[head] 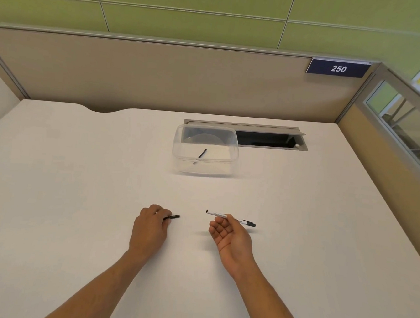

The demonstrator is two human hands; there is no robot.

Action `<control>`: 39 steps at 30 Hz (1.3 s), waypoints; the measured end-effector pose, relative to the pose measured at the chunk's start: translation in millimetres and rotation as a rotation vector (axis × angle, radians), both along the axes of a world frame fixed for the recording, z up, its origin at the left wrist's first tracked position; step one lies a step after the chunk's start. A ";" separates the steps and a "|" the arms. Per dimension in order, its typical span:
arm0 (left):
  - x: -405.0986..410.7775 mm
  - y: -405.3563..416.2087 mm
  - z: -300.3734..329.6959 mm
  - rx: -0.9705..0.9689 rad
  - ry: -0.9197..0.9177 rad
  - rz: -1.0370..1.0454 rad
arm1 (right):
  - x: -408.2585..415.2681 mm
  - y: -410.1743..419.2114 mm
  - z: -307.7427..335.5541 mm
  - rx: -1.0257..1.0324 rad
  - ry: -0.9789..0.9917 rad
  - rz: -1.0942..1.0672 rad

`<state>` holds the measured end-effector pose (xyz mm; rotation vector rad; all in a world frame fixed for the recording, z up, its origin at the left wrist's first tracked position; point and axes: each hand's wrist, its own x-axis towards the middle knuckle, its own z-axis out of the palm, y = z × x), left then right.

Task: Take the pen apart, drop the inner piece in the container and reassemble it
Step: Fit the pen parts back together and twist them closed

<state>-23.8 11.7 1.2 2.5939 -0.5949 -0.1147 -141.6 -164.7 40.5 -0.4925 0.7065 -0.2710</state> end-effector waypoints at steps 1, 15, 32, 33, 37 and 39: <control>0.6 -0.3 0.3 -0.012 0.005 -0.003 | -0.3 0.0 0.2 -0.005 0.002 0.001; -13.2 -13.2 36.5 -0.465 0.104 -0.115 | -0.7 1.3 -2.7 -0.081 0.015 0.025; -26.5 -19.6 47.3 -0.500 0.046 -0.273 | -1.1 2.2 -4.8 -0.121 0.031 0.042; -26.3 -19.8 48.1 -0.497 0.040 -0.275 | -1.1 1.9 -5.0 -0.124 0.031 0.043; -26.0 -20.2 50.4 -0.485 0.032 -0.287 | 0.1 1.2 -5.8 -0.153 0.036 0.051; -25.8 -20.0 50.7 -0.475 0.035 -0.292 | 0.5 1.3 -6.6 -0.173 0.040 0.058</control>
